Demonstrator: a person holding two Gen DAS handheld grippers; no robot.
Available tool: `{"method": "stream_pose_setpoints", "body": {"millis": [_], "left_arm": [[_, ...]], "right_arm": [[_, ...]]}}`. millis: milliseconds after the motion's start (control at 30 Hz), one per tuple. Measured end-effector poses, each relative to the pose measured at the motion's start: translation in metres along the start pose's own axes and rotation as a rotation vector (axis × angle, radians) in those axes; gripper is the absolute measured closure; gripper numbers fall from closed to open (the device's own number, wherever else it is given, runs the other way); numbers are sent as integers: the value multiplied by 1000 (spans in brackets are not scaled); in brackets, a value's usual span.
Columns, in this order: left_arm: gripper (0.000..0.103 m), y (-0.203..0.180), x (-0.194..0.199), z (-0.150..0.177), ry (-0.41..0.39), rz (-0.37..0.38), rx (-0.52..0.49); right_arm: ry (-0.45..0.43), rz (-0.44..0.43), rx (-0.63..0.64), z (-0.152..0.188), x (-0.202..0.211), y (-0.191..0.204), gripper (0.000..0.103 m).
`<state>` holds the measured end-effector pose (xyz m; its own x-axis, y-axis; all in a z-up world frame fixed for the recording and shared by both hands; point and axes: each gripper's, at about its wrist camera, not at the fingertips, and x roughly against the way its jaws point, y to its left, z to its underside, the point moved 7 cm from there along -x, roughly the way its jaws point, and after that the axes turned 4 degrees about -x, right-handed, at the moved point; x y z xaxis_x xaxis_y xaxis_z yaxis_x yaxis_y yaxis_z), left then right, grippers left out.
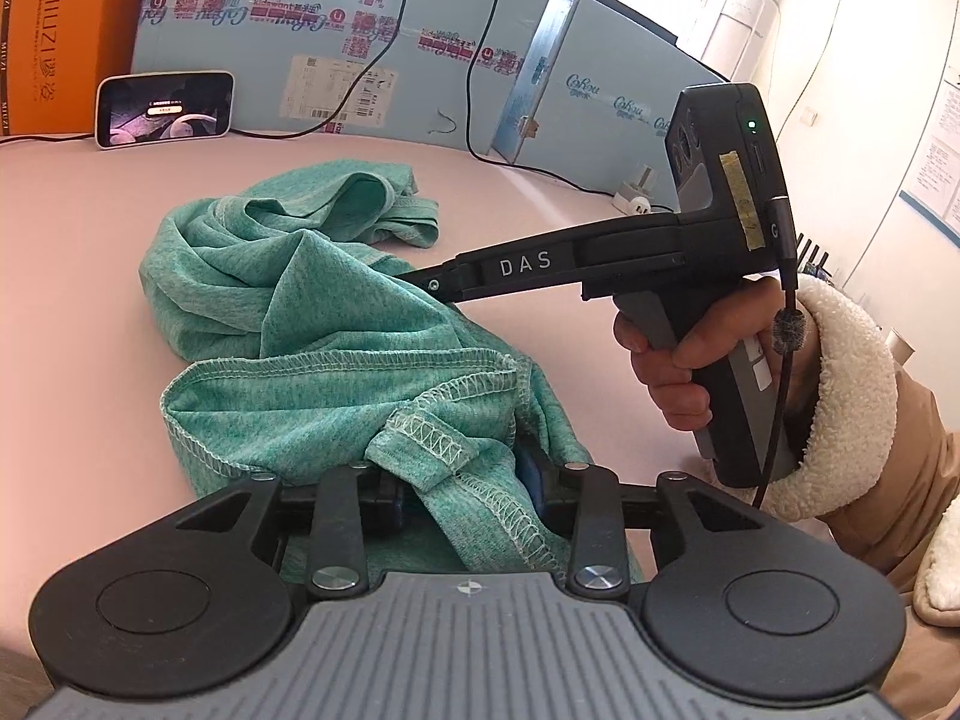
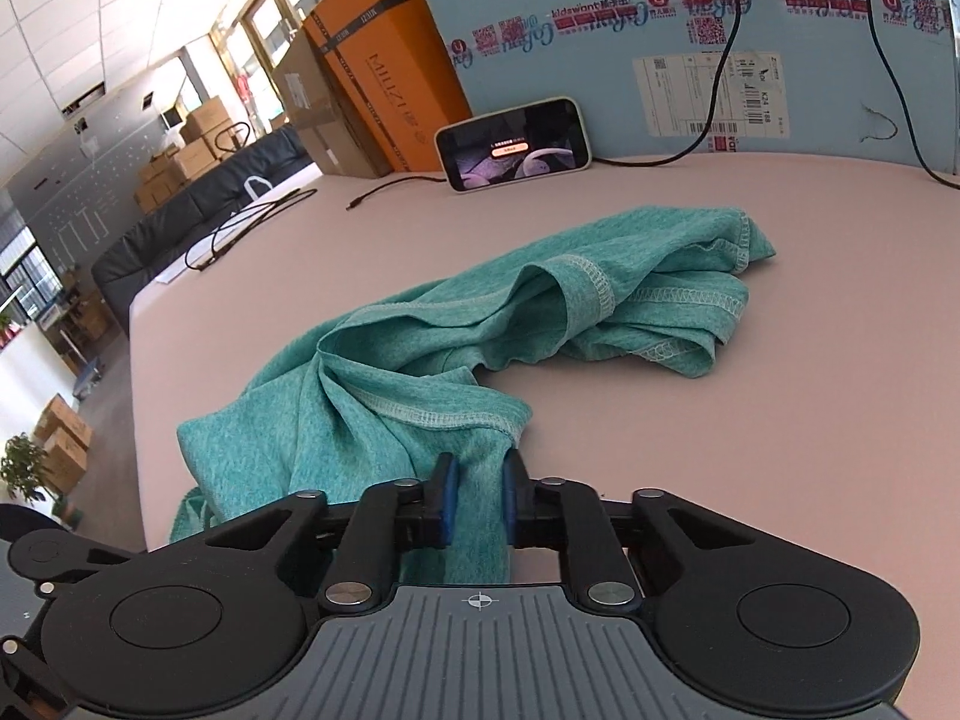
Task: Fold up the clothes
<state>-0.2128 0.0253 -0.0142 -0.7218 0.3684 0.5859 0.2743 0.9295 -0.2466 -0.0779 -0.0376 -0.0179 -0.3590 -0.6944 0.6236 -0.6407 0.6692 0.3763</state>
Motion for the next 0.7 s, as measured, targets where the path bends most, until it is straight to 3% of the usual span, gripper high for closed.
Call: {"method": "stream_pose_setpoints", "body": {"millis": [100, 233, 300, 700], "left_arm": [[53, -5, 1, 0, 9, 4, -18], [43, -11, 4, -1, 18, 1, -36], [30, -13, 7, -2, 16, 10, -40], [20, -23, 35, -14, -64, -12, -84]], "right_arm": [[-45, 32, 27, -2, 10, 2, 98], [-138, 89, 40, -10, 34, -6, 102], [-186, 123, 26, -17, 51, -16, 102], [-419, 462, -128, -43, 147, -120, 102]]}}
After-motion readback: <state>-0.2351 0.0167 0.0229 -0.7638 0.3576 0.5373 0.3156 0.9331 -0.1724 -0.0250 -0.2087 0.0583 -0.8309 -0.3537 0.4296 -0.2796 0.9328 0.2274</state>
